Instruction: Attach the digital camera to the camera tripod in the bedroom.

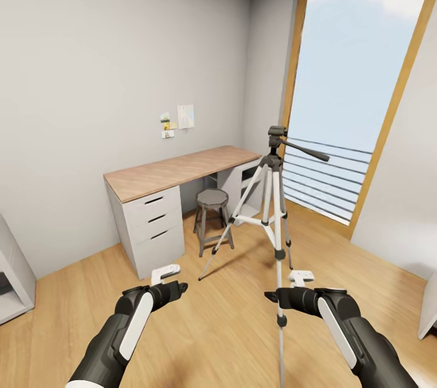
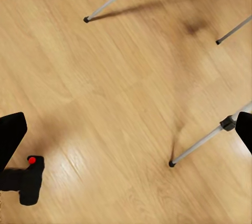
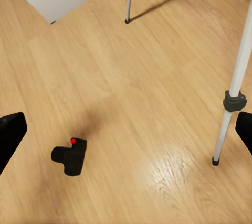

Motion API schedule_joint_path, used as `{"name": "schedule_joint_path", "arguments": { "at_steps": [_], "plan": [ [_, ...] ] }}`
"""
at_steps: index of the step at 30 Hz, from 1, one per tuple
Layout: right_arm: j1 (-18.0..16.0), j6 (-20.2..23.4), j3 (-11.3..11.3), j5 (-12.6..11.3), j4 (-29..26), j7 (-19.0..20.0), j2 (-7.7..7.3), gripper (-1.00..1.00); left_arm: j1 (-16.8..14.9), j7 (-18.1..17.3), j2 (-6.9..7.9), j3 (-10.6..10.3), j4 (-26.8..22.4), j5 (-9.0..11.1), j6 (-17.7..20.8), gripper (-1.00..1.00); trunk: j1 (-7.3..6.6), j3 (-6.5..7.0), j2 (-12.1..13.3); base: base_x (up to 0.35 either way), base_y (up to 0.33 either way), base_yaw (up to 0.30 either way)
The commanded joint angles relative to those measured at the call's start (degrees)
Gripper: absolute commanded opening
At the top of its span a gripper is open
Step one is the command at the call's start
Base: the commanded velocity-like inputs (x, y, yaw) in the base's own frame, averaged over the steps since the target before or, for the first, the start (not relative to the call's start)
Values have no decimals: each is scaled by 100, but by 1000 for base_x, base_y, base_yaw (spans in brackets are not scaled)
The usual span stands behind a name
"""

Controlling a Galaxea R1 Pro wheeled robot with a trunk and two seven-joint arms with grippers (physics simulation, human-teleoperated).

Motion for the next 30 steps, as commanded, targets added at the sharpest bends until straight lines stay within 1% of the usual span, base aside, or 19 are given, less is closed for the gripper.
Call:
{"name": "schedule_joint_path", "arguments": {
  "at_steps": [1,8,10,11,17,30],
  "plan": [
    [-4,23,5,14,-6,19,-6,100,-4,52,4,-5,-5,67,15,100,23,-25,-46,0,0,0],
    [-4,36,4,11,-9,29,-17,100,-4,45,14,9,-10,105,-18,100,177,-151,-327,0,0,0],
    [-4,71,4,10,-11,30,-18,100,-4,39,19,15,-25,110,-16,100,220,-187,-407,0,0,0],
    [-4,199,-3,6,-22,35,-19,100,-4,32,24,26,-32,114,2,100,242,-205,-447,0,0,0],
    [-4,275,-5,9,-153,36,-20,100,-4,32,31,31,-2,123,37,100,374,-313,-688,0,0,0],
    [-4,282,-18,8,-252,33,-13,100,-4,70,51,31,206,84,19,100,660,-546,-1209,0,0,0]
  ]
}}
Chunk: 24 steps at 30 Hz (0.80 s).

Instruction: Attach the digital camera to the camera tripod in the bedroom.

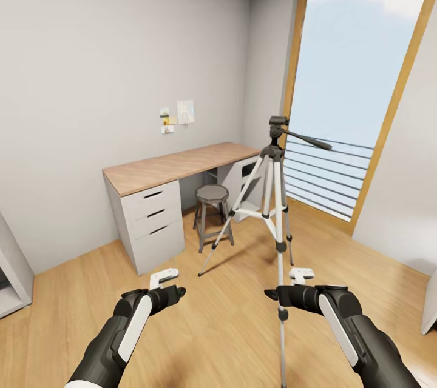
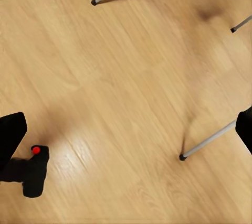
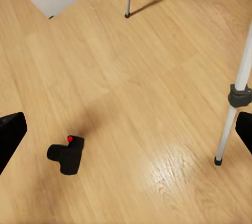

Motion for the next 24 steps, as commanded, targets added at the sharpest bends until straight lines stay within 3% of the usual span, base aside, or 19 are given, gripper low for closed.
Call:
{"name": "schedule_joint_path", "arguments": {
  "at_steps": [1,6,8,9,13,24],
  "plan": [
    [-4,21,4,15,-7,23,-5,100,-3,51,1,-6,-2,60,18,100,22,-25,-45,0,0,0],
    [-4,25,-10,17,-84,25,-9,100,-3,44,2,-6,11,58,33,100,132,-115,-246,0,0,0],
    [-4,25,-95,18,-147,25,-10,100,-3,42,2,-6,13,58,39,100,176,-151,-326,0,0,0],
    [-4,24,-298,18,-199,25,-11,100,-3,40,2,-6,15,58,43,100,198,-169,-366,0,0,0],
    [-4,24,-490,18,-231,25,-11,100,-3,39,2,-6,16,58,45,100,286,-240,-527,0,0,0],
    [-4,24,-574,12,-248,25,-15,100,-3,39,3,-6,18,60,46,100,528,-438,-968,0,0,0]
  ]
}}
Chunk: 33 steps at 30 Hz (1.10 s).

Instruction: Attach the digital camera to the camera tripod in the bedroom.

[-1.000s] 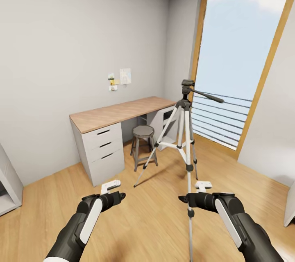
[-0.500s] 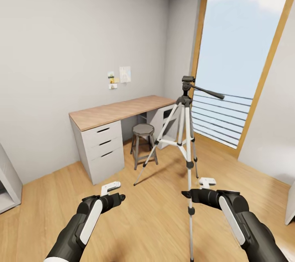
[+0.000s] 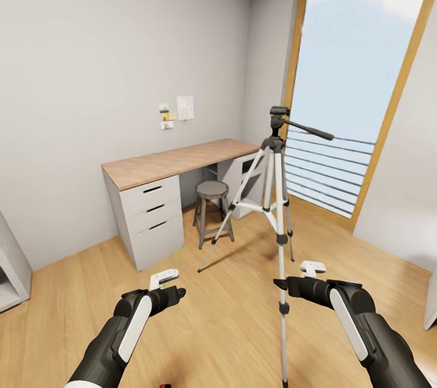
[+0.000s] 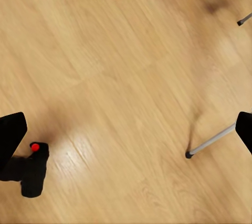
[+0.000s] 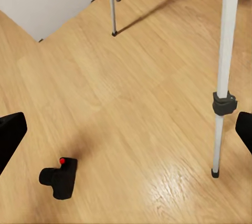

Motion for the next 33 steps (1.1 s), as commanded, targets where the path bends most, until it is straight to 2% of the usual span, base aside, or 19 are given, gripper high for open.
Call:
{"name": "schedule_joint_path", "arguments": {
  "at_steps": [1,19,24,26,29,33],
  "plan": [
    [-4,23,-3,25,-6,37,-2,100,-3,52,0,-6,-5,64,18,100,22,-25,-45,0,0,0],
    [-4,29,53,14,-22,58,-12,100,-3,61,-8,-14,91,60,18,100,418,-348,-767,0,0,0],
    [-4,507,77,13,-251,571,-14,100,-3,61,-5,-14,89,59,18,100,527,-438,-967,0,0,0],
    [-4,768,78,34,-305,944,-19,100,-3,61,-3,-14,89,59,18,100,571,-474,-1048,0,0,0],
    [-4,916,75,74,-332,1272,-21,100,-3,61,-2,-14,88,59,18,100,637,-527,-1168,0,0,0],
    [-4,1019,77,108,-343,1525,-22,100,-3,61,-1,-14,88,59,18,100,725,-599,-1328,0,0,0]
  ]
}}
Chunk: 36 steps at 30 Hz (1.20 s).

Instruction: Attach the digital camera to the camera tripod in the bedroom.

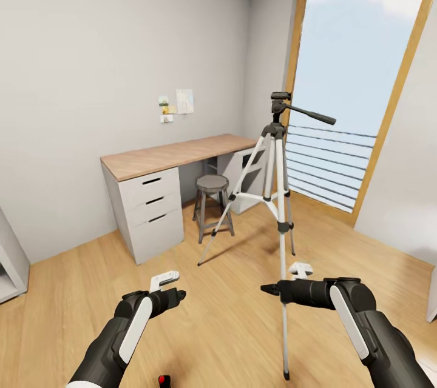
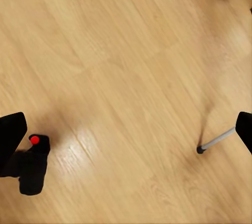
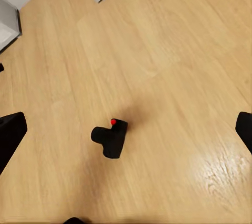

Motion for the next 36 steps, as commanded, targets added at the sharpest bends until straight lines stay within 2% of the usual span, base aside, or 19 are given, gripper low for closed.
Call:
{"name": "schedule_joint_path", "arguments": {
  "at_steps": [1,27,36],
  "plan": [
    [-4,29,4,10,-4,41,-4,100,-3,52,1,-6,-7,61,18,100,22,-25,-45,0,0,0],
    [-4,35,-56,97,4,97,4,100,-3,44,55,12,-76,44,18,100,593,-491,-1087,0,0,0],
    [-4,-244,-547,159,-24,-468,14,100,-3,44,94,12,-77,47,18,100,791,-653,-1448,0,0,0]
  ]
}}
